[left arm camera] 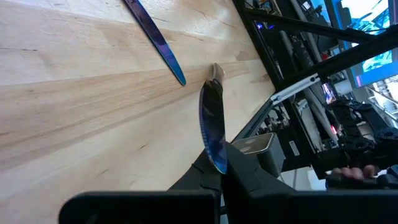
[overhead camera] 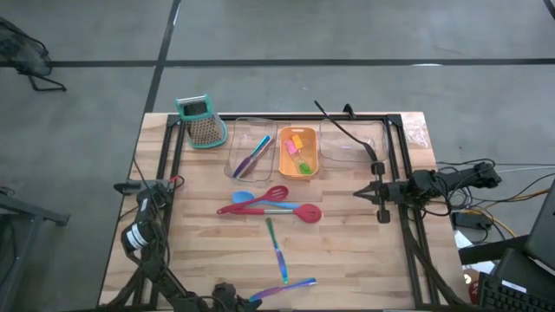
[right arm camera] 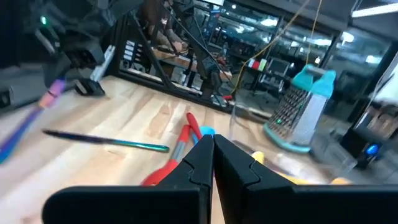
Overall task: Pick & Place Kitchen Items
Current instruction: Put the left blue knife into the left transparent bin
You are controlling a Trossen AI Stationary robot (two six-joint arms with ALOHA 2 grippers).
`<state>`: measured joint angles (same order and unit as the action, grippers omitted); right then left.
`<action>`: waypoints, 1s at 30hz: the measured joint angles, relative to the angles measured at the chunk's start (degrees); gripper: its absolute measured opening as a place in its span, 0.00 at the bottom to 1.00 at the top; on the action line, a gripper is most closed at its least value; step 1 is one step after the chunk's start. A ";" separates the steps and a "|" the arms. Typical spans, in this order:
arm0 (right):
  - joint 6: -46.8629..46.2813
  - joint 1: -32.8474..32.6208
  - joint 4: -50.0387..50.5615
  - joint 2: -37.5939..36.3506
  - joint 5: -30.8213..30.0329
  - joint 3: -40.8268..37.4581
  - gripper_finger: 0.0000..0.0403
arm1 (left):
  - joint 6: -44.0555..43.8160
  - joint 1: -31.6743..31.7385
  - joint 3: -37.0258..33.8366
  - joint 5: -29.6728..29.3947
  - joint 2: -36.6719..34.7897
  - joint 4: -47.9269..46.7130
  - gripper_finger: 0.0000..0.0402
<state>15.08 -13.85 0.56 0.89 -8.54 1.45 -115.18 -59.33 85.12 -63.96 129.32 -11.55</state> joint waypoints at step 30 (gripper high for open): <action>-37.78 -1.00 -24.62 26.03 17.58 0.70 0.03 | -0.09 0.04 -0.04 -0.04 -0.04 0.10 0.00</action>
<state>-22.70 -14.85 -24.06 26.92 9.04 2.15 -115.26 -59.29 85.08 -64.01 129.27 -11.46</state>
